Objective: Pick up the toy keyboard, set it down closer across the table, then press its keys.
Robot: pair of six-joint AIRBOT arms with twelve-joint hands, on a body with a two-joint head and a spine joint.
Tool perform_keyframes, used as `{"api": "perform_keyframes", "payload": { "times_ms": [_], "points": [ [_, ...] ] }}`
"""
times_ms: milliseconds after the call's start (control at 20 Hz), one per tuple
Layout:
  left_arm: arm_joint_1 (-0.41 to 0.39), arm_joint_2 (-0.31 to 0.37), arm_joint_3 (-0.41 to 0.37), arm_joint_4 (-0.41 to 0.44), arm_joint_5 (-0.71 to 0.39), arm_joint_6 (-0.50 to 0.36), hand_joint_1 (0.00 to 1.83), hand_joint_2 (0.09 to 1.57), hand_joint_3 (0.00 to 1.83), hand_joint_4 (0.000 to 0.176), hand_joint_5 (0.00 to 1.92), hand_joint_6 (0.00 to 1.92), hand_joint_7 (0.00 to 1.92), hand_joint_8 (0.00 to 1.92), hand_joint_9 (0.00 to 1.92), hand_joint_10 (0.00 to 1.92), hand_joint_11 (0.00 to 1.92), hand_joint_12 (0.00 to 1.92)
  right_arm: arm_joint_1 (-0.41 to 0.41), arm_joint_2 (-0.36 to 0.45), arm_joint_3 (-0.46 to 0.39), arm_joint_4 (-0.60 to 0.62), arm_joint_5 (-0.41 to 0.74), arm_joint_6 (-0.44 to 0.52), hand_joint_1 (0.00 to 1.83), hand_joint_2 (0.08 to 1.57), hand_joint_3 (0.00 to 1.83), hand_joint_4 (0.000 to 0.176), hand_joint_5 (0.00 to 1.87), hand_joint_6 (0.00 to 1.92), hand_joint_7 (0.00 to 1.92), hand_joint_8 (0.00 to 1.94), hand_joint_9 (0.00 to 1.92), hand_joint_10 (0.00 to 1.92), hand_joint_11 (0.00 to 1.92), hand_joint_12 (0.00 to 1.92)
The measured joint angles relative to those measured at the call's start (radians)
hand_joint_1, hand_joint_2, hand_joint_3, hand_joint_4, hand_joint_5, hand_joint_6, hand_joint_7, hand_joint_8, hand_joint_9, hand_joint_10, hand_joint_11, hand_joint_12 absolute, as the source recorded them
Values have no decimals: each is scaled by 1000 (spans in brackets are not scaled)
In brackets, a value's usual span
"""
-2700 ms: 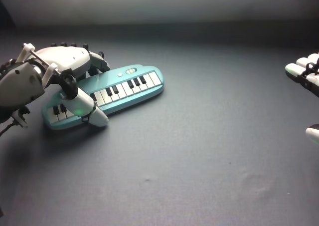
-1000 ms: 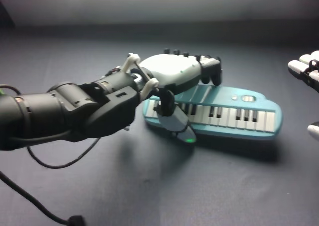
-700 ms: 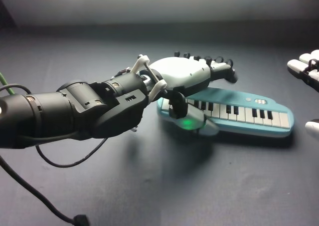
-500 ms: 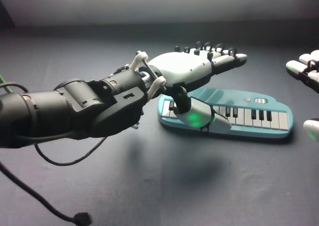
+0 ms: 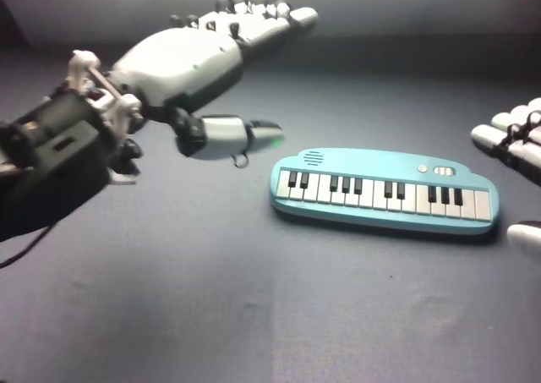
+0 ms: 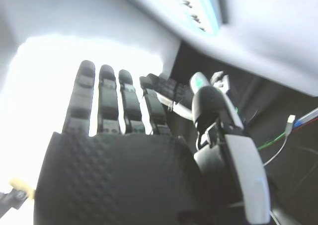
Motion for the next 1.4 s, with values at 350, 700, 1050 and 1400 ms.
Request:
{"api": "perform_keyframes", "payload": {
  "times_ms": [350,700,1050,1400],
  "points": [
    [140,161,-100,-118,-261,20,1036,1336,7,11,45,5,0,0,0,0,0,0,148,-111,106,-90,-229,-1,316,1519,4,0,165,16,0,0,0,0,0,0],
    [183,171,-114,-159,-310,27,817,1347,6,48,26,1,0,0,0,0,0,0,206,-211,200,-78,-409,-47,401,1443,0,0,351,27,0,0,0,0,0,0],
    [198,172,-115,-166,-322,27,779,1359,8,43,12,1,0,0,0,0,0,0,213,-195,173,-60,-398,-65,146,1494,11,11,159,0,0,0,0,0,0,0],
    [212,174,-117,-187,-336,27,790,1360,4,82,0,0,0,0,0,0,0,0,193,-106,115,-51,-315,-69,251,1461,0,0,186,29,0,0,0,0,0,0]
  ]
}}
